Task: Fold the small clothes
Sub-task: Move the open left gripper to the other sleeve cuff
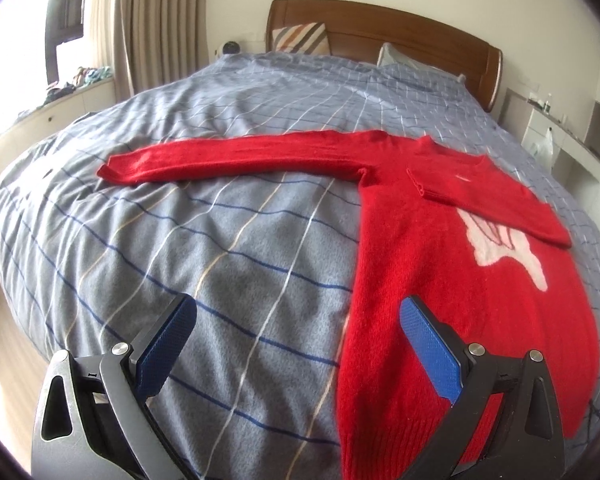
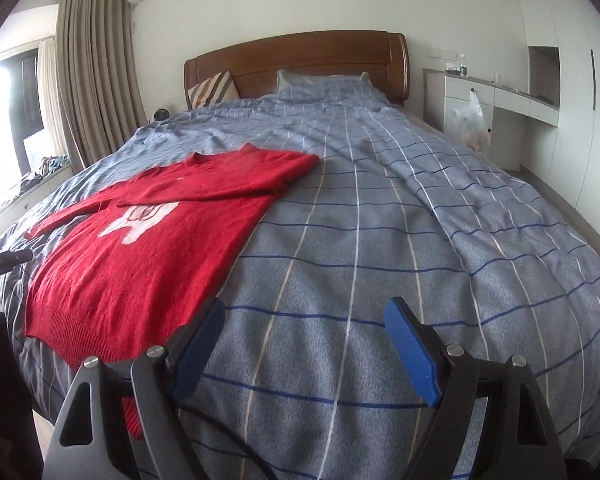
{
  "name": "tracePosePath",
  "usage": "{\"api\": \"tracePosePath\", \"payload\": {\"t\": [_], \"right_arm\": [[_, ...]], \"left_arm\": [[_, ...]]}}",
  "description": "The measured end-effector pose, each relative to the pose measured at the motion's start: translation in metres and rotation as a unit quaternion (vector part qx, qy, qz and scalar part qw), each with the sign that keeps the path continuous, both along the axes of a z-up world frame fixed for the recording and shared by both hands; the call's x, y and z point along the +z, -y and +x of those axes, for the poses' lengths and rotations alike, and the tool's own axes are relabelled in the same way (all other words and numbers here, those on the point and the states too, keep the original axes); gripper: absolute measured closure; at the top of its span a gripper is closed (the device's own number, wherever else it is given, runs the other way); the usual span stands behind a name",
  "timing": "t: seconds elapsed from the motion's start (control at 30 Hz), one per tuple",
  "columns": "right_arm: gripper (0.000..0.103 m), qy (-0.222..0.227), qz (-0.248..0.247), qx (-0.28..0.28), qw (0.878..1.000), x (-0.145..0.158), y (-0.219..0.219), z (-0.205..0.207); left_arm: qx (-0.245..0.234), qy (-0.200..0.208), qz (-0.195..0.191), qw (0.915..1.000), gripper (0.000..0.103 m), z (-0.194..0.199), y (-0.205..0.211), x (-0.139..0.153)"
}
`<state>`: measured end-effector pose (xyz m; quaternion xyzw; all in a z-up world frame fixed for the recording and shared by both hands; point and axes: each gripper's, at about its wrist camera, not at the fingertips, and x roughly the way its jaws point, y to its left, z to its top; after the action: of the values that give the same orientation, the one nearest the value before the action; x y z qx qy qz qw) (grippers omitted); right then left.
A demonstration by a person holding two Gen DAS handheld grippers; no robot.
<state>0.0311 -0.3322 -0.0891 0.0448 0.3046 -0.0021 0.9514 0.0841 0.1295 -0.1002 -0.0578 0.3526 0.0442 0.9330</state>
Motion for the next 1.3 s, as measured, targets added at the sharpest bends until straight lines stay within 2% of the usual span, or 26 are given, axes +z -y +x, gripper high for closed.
{"api": "tracePosePath", "payload": {"t": [0.17, 0.27, 0.33, 0.57, 0.83, 1.03, 1.17, 1.3], "right_arm": [[0.021, 0.001, -0.016, 0.009, 1.000, -0.003, -0.010, -0.001], [0.021, -0.002, -0.020, 0.011, 1.000, -0.006, -0.013, -0.001], [0.021, -0.006, -0.017, 0.009, 1.000, -0.009, -0.012, 0.000], [0.021, -0.014, -0.003, 0.004, 1.000, -0.012, -0.009, 0.002], [0.021, -0.015, -0.001, 0.009, 1.000, -0.013, -0.010, 0.003], [0.021, -0.016, 0.001, 0.011, 1.000, -0.014, -0.012, 0.002], [0.021, -0.018, 0.002, 0.012, 1.000, -0.015, -0.012, 0.003], [0.021, -0.019, 0.002, 0.012, 1.000, -0.015, -0.013, 0.003]], "left_arm": [[0.013, -0.031, -0.010, 0.9994, 0.001, 0.019, -0.017, -0.020], [0.035, -0.053, -0.060, 0.9962, 0.001, 0.024, -0.032, -0.031], [0.044, -0.046, -0.067, 0.9957, 0.001, 0.021, -0.035, -0.030], [0.043, -0.062, -0.035, 0.9965, 0.001, 0.022, -0.024, -0.035], [0.042, -0.081, -0.032, 0.9953, 0.000, 0.025, -0.024, -0.041], [0.045, -0.077, -0.026, 0.9957, 0.000, 0.024, -0.023, -0.042], [0.047, -0.074, -0.001, 0.9962, 0.000, 0.023, -0.016, -0.044], [0.050, -0.075, 0.001, 0.9959, 0.000, 0.023, -0.015, -0.044]]}}
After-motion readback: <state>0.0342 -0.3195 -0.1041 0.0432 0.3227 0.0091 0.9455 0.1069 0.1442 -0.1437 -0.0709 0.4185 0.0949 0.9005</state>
